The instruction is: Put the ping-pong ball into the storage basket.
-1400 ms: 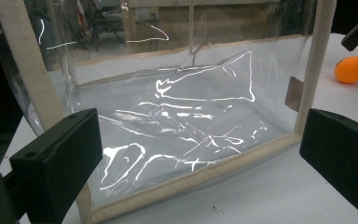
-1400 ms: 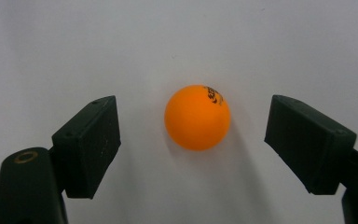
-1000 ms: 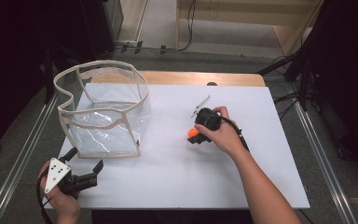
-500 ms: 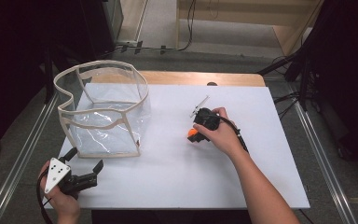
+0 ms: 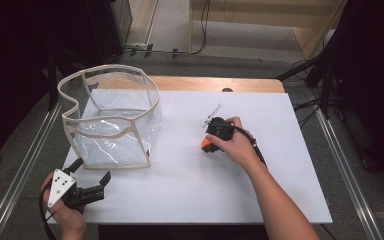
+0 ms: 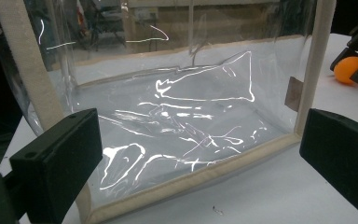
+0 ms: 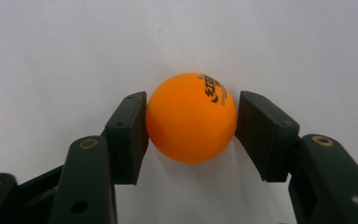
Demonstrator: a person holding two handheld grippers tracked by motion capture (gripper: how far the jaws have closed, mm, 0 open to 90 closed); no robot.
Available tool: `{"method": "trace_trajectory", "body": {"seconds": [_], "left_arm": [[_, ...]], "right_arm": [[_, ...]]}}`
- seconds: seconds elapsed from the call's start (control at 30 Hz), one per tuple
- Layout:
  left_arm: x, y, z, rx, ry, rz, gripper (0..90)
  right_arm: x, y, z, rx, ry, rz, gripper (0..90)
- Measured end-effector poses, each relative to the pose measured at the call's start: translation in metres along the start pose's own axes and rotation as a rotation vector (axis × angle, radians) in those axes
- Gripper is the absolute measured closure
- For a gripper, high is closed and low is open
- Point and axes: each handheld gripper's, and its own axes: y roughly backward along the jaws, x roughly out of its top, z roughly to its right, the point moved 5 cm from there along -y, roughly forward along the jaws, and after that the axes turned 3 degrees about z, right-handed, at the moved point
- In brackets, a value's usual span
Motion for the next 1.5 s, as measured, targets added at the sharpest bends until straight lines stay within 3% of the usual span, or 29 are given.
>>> {"method": "trace_trajectory", "body": {"seconds": [0.1,0.63,1.07,1.3,1.5], "left_arm": [[0.000,0.000,0.000,0.000,0.000,0.000,0.0],[0.000,0.000,0.000,0.000,-0.002,-0.002,0.0],[0.000,0.000,0.000,0.001,-0.001,-0.002,0.0],[0.000,0.000,0.000,0.001,0.000,-0.001,0.0],[0.000,0.000,0.000,0.001,-0.001,-0.002,0.0]], "right_arm": [[0.000,0.000,-0.001,0.012,-0.006,-0.004,47.2],[0.007,0.013,-0.002,0.032,0.022,0.023,47.4],[0.018,0.016,-0.006,0.038,0.026,0.019,47.8],[0.025,0.020,-0.008,0.049,0.062,0.014,47.7],[0.028,0.023,-0.010,0.063,0.065,0.017,47.7]]}}
